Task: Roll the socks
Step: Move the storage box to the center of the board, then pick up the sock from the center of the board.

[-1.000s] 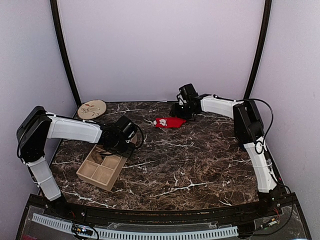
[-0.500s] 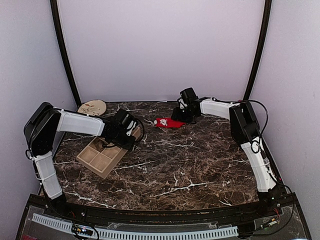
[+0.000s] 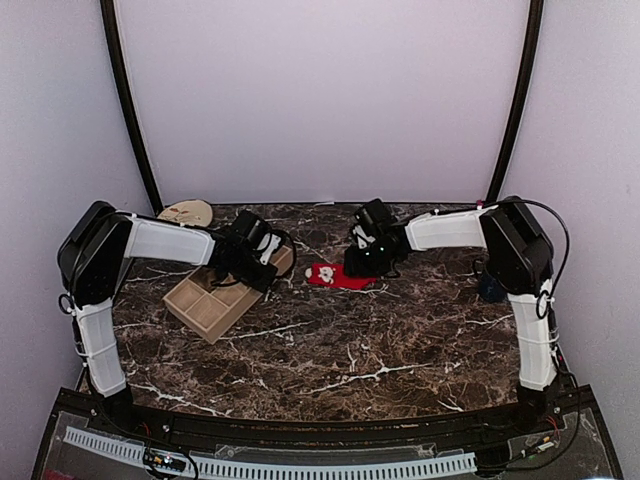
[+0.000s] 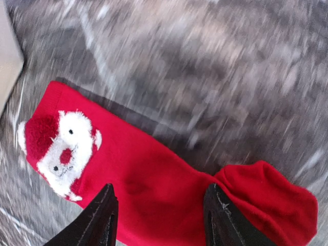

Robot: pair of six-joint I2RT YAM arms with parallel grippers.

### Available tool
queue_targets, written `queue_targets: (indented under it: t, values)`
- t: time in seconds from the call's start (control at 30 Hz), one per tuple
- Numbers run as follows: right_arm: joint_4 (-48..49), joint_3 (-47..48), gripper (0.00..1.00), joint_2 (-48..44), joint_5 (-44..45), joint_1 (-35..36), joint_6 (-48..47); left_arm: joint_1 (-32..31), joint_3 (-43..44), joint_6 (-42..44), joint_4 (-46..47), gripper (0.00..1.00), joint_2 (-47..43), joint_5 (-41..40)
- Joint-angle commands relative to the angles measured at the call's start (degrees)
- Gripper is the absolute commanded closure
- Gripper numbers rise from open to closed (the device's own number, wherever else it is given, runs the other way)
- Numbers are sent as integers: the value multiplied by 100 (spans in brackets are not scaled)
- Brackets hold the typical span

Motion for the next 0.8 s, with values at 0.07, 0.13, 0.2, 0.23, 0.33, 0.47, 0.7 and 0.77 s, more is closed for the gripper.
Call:
queue_targets:
  t: [0.07,0.13,0.2,0.23,0.33,0.47,0.7,0.77]
  values:
    - [-105,-1190,46,-706,223,688,468,33,406,196,421,95,19,28]
    - [-78,-1370,46,-870,308,896,612,33,466,200,410,94,21,49]
    - [-53,-1468,46,-986,377,1065,737,37,491,192,372,89,-30,58]
    - [-45,-1481,46,-1028,412,1123,775,34,481,171,352,82,-69,49]
    - [50,-1464,46,-1162,490,1187,788,33,386,124,269,65,-259,-24]
    - [86,-1195,46,-1271,551,1206,670,32,138,151,288,54,-694,-123]
    - [72,-809,46,-1544,783,1251,519,2,-23,154,-62,53,-1419,569]
    - [92,-833,46,-1700,872,1263,526,-58,-101,94,-178,53,-1545,807]
